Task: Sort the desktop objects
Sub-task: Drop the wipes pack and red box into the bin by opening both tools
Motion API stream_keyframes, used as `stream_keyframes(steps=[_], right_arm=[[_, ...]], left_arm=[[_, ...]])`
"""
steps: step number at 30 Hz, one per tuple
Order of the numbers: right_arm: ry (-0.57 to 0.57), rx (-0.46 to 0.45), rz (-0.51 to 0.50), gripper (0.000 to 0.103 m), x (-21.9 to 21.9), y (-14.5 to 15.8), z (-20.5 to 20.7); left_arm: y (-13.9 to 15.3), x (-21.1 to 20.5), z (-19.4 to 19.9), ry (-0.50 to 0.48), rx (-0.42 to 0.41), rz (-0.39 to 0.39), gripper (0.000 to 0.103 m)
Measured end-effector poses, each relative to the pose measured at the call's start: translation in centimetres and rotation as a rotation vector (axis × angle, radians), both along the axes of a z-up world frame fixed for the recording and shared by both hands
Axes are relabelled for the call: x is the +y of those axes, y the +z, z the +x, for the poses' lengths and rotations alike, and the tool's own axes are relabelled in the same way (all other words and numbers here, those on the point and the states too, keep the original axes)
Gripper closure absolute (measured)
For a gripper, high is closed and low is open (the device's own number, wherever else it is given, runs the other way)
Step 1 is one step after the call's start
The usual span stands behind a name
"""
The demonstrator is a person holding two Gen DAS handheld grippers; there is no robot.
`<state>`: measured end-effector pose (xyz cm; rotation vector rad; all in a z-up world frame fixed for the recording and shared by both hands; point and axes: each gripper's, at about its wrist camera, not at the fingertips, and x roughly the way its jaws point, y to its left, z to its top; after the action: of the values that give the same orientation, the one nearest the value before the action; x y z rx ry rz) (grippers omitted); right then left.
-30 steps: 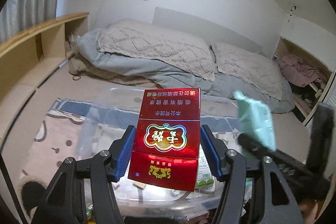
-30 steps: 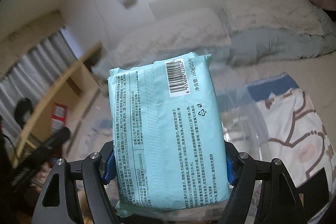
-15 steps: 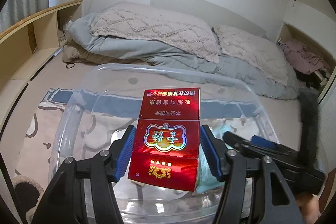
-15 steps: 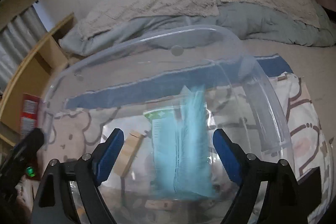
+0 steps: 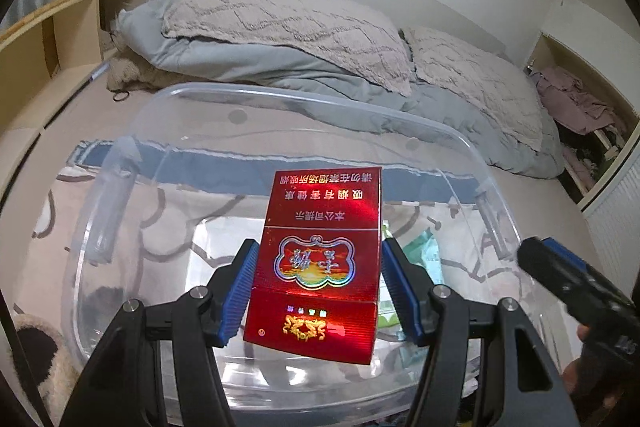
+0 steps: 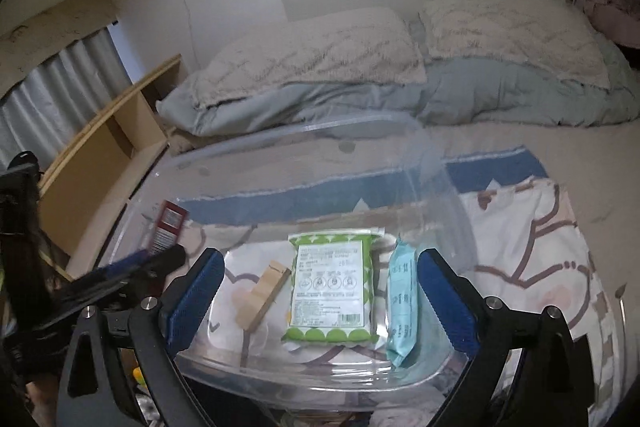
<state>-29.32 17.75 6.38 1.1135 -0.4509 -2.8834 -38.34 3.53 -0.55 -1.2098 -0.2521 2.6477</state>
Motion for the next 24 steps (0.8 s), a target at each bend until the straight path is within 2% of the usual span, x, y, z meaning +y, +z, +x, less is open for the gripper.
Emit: stream_keyframes(steps=[6, 11, 13, 14, 24], right_arm=[[0.015, 0.025, 0.002, 0.006, 0.1, 1.0, 0.6], [0.015, 0.021, 0.011, 0.006, 0.6, 0.7, 0.8], [0.014, 0.022, 0.015, 0.006, 0.8, 0.7, 0.8], [0.012, 0.022, 0.016, 0.006, 0.8, 0.7, 0.8], [0.026, 0.007, 0.025, 0.006, 0.5, 0.0, 0.6]], left_arm=[[-0.4, 1.0, -0.5, -0.015, -0.030, 0.047, 0.042], [-1.3, 1.6, -1.2, -0.001, -0.072, 0.004, 0.041], [-1.9, 1.6, -1.5, 0.014, -0.098, -0.023, 0.027], [-2.1, 1.5, -1.6, 0.028, -0.104, -0.036, 0.016], [-2.3, 0.5, -1.4, 0.044, -0.099, -0.051, 0.016]])
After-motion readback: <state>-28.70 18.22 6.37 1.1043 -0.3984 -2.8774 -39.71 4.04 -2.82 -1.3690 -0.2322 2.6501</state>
